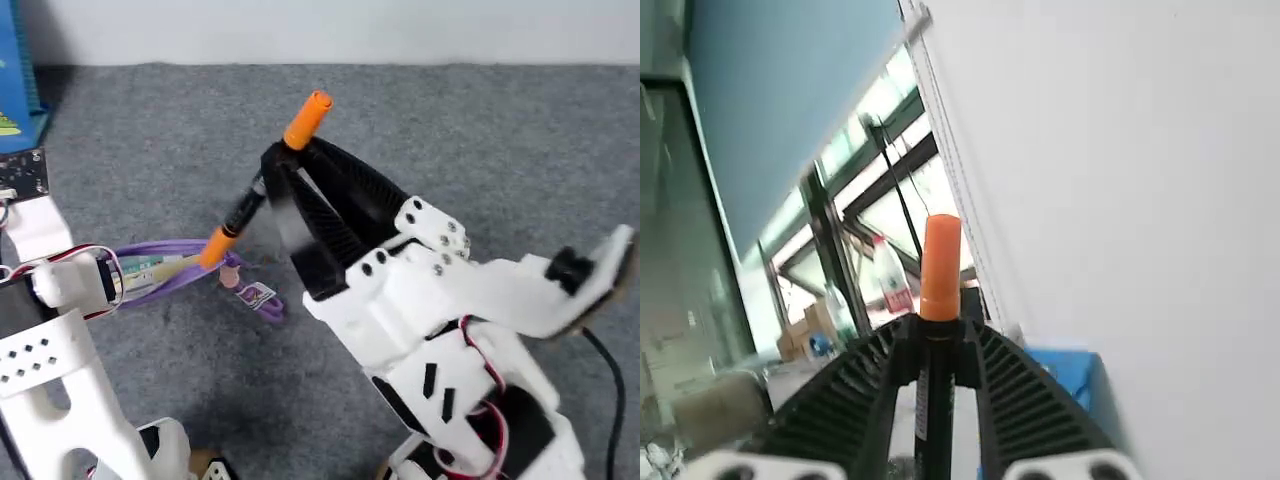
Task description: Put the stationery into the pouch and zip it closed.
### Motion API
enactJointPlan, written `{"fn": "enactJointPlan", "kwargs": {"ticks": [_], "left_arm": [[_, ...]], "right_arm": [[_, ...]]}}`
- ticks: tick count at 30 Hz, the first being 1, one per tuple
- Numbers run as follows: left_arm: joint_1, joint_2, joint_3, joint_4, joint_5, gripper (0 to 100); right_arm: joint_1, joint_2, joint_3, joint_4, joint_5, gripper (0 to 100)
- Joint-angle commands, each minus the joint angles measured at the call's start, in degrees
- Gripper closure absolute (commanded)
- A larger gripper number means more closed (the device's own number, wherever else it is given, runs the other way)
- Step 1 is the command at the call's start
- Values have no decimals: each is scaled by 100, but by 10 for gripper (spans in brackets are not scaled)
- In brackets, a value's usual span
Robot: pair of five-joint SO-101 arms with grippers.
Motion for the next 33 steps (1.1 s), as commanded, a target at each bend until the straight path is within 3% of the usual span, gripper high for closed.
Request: {"fn": "enactJointPlan", "kwargs": {"ticks": [1, 6, 17, 25, 33], "left_arm": [[44, 35, 13, 35, 62, 988], [44, 35, 13, 35, 62, 988], [70, 35, 13, 18, 62, 988], [70, 35, 13, 18, 62, 988], [53, 35, 13, 0, 44, 988]], "right_arm": [[-4, 66, 782, -1121, -70, 991], [-40, 66, 1732, -2158, -62, 991], [-40, 576, 2154, -2316, -62, 991], [-75, 1868, 2154, -3565, 132, 991], [-514, 2255, 2338, -3679, 334, 991]]}}
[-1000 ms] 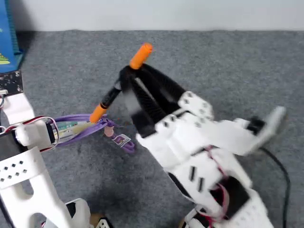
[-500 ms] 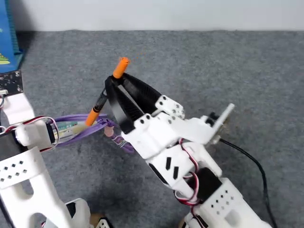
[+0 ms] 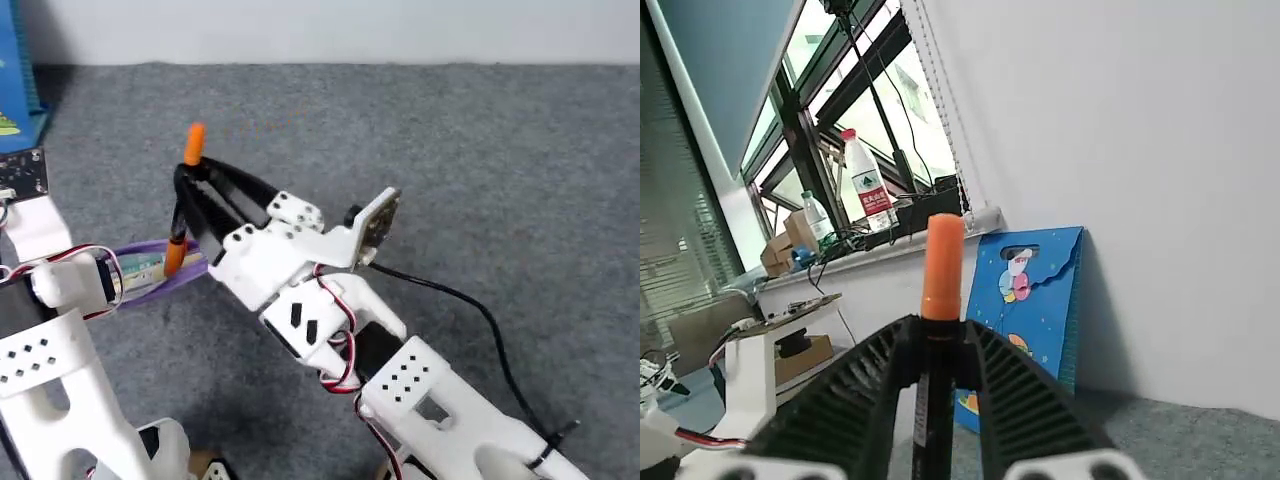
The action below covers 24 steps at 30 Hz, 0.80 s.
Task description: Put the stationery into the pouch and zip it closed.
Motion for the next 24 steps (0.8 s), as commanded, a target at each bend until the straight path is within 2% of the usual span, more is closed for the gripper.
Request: {"fn": "enactJointPlan", "kwargs": {"ticks": [1, 7, 11, 15, 19, 24], "left_arm": [[53, 35, 13, 0, 44, 988], [70, 35, 13, 0, 44, 988], [70, 35, 13, 0, 44, 988], [62, 35, 13, 0, 35, 988], [62, 35, 13, 0, 35, 988], [70, 35, 13, 0, 35, 988]], "right_arm": [[-251, -4, 105, -110, 422, 991], [-796, -13, 782, -136, 1705, 980], [-1156, -312, 1160, -110, 2760, 831], [-1270, -919, 1345, 189, 3226, 685], [-1024, -1692, 1336, 1235, 3218, 712], [-374, -2475, 1319, 2466, 3218, 768]]}}
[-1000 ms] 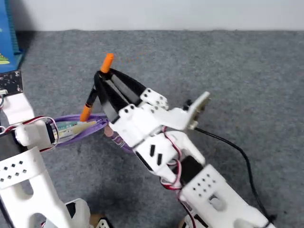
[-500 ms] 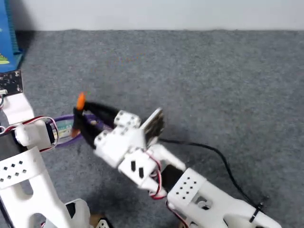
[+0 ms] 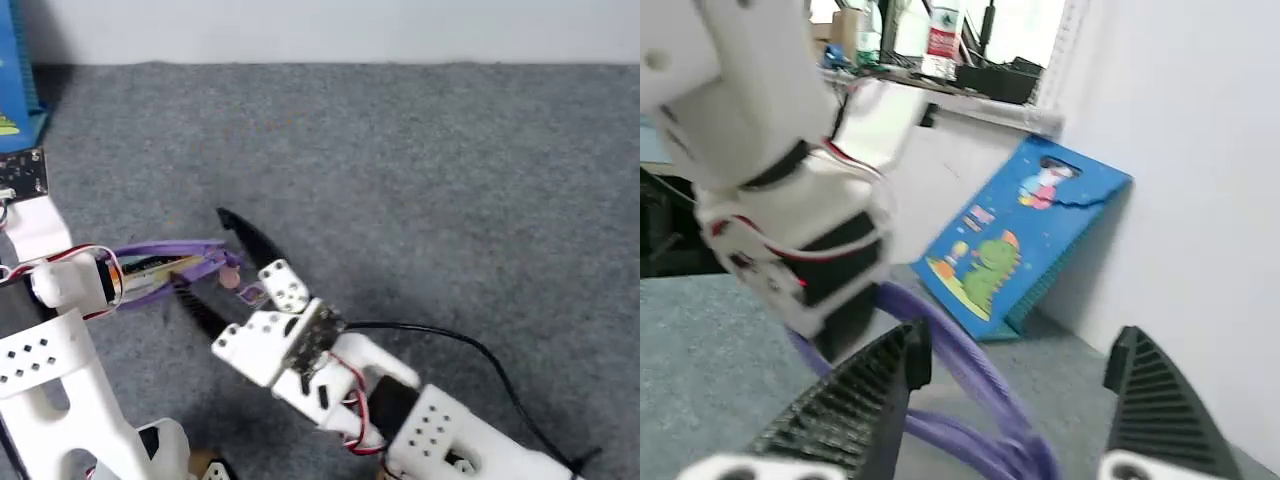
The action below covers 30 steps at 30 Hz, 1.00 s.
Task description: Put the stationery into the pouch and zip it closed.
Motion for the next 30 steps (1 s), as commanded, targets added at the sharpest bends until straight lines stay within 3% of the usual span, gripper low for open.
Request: {"fn": "enactJointPlan", "kwargs": {"ticks": [1, 9, 14, 24, 30], "left_arm": [[70, 35, 13, 0, 35, 988], [70, 35, 13, 0, 44, 988], [70, 35, 13, 9, 44, 988], [62, 35, 13, 26, 44, 988], [53, 35, 13, 26, 35, 988]], "right_arm": [[453, -593, -79, 910, 53, 775], [549, -787, -53, 2659, -343, 831], [549, -453, -114, 2642, -615, 867], [673, 2299, -1670, 2651, -985, 865], [637, 2967, -2242, 2642, -993, 868]]}}
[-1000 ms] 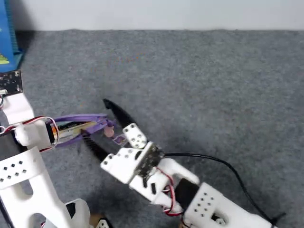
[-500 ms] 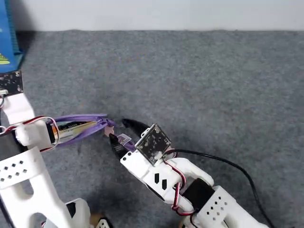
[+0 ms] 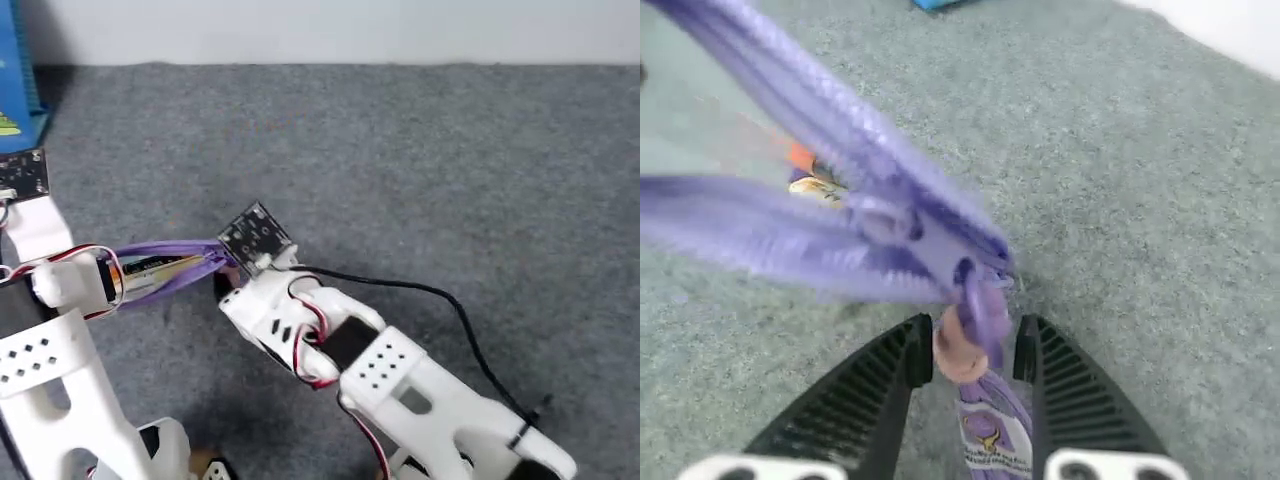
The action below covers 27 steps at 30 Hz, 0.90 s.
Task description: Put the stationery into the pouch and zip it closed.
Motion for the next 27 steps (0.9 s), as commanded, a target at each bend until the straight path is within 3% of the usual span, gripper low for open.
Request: {"fn": "enactJointPlan", "kwargs": {"ticks": [1, 3, 6, 13, 18, 22, 27], "left_arm": [[53, 35, 13, 26, 35, 988], [62, 35, 13, 26, 35, 988], [70, 35, 13, 26, 35, 988], [62, 53, 22, -9, 18, 988], [62, 70, 13, -431, -316, 988], [123, 70, -4, -809, -343, 988], [844, 79, 4, -1433, -782, 987]], "right_arm": [[66, 136, -563, 22, -70, 869], [101, 180, -571, 22, -70, 882], [233, 189, -571, 13, -70, 995], [804, 136, -360, -145, 9, 991], [919, -435, 299, -127, 703, 991], [892, -1393, 738, 462, 1020, 991], [681, -2826, 826, 1824, 1055, 991]]}}
